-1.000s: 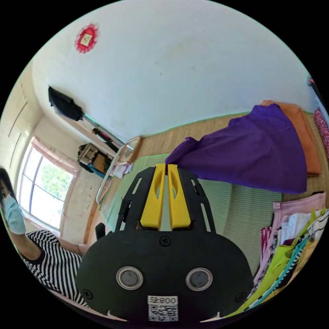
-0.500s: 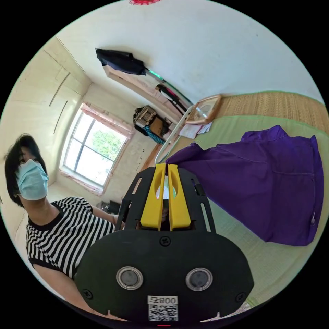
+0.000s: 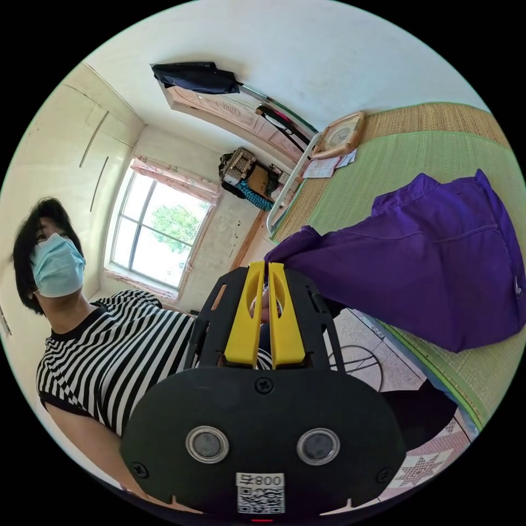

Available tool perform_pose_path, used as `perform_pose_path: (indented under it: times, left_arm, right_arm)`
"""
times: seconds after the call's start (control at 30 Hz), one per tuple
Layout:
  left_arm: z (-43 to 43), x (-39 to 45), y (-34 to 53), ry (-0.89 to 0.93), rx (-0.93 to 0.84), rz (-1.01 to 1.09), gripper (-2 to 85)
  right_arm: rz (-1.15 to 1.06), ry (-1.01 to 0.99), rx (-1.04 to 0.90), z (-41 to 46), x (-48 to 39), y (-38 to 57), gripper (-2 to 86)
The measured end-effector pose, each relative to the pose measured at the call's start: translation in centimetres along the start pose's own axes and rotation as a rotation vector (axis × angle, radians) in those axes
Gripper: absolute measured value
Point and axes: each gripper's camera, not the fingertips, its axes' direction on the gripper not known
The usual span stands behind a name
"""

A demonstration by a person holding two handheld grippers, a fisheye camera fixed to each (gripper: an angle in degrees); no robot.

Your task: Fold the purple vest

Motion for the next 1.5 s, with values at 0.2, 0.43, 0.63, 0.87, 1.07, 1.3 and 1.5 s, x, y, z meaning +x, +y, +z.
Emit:
perform_pose_path:
  times: [0.2,0.43,0.63,0.87,1.07,1.3,1.5]
  left_arm:
    - [-2.5,-4.8,0.1,0.120,0.047,-0.095,15.3]
    - [-6.4,-7.4,-1.1,0.133,0.122,-0.108,12.8]
    - [-8.5,-8.0,-3.2,0.091,0.136,-0.102,7.2]
    - [-10.9,-5.0,-6.3,0.061,0.164,-0.013,5.4]
    - [-12.6,2.1,-11.7,0.053,0.208,0.152,5.1]
    - [-7.6,18.4,-19.6,-0.001,0.146,0.527,4.0]
    - [4.4,26.0,-23.2,-0.054,-0.034,0.690,3.5]
  right_arm:
    - [-0.006,0.018,0.025,-0.5,-2.0,3.7,0.7]
    - [0.003,0.008,0.006,0.6,-2.5,7.6,0.7]
    - [0.012,-0.012,-0.004,2.0,-1.9,8.8,0.8]
    - [-0.039,-0.057,0.010,2.4,-1.5,7.3,0.8]
    - [-0.169,-0.079,0.039,1.6,-2.9,2.8,0.9]
    - [-0.362,-0.131,0.211,-3.9,-5.5,-0.4,0.9]
    - [-0.321,-0.099,0.432,-11.8,-2.0,3.0,0.9]
